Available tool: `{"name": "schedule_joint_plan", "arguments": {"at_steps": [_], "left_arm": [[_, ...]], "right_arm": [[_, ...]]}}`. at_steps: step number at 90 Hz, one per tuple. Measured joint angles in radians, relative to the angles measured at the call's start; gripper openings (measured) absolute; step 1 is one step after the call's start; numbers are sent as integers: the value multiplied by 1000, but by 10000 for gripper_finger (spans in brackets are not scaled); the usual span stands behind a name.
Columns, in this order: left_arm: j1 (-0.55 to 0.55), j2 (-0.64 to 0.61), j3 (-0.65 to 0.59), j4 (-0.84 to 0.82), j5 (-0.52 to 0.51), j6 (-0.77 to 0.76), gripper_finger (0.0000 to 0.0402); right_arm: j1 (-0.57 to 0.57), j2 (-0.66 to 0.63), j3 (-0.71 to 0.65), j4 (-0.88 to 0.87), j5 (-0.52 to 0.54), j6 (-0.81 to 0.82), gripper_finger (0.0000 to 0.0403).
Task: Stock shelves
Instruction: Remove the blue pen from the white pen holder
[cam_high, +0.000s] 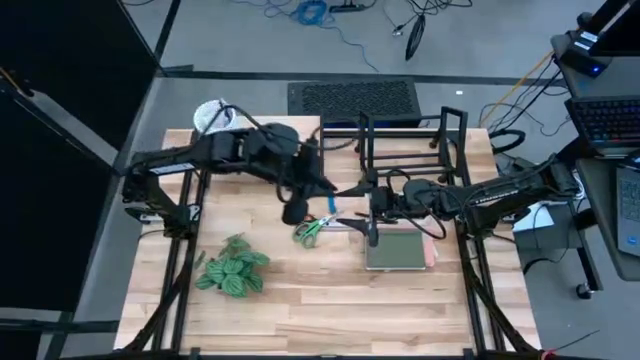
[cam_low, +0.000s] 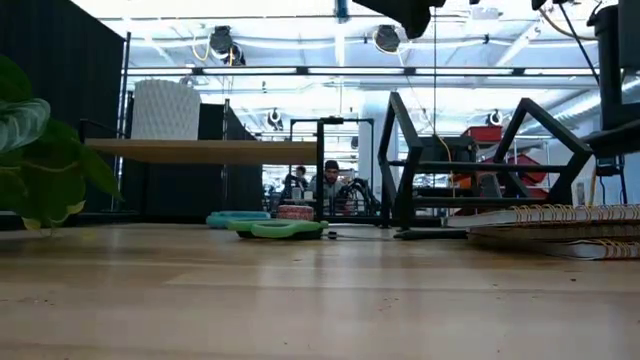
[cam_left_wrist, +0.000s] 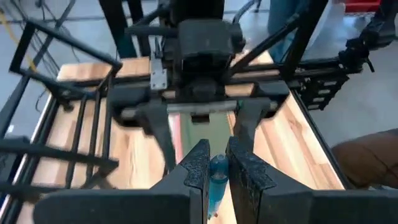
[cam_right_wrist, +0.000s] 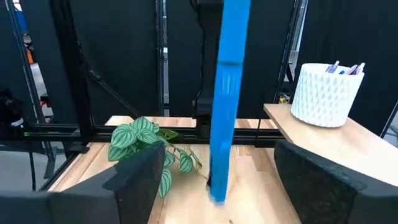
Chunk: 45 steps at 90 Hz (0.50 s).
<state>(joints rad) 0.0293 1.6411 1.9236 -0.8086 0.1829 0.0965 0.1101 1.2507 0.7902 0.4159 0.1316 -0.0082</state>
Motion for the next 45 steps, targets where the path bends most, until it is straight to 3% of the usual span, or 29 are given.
{"name": "schedule_joint_plan", "arguments": {"at_steps": [12,20,28,41,45], "left_arm": [[-5,22,-1,40,-2,15,27],[-5,22,-1,54,-7,15,27],[-5,22,-1,76,-8,14,27],[-13,22,-1,81,-8,5,27],[-15,22,-1,72,-7,-11,27]], "right_arm": [[4,2,0,-4,-8,23,275],[10,2,0,-24,-23,23,243],[10,2,0,-38,-34,26,181],[8,2,0,-87,-30,13,40],[8,2,0,-100,-28,-2,21]]}}
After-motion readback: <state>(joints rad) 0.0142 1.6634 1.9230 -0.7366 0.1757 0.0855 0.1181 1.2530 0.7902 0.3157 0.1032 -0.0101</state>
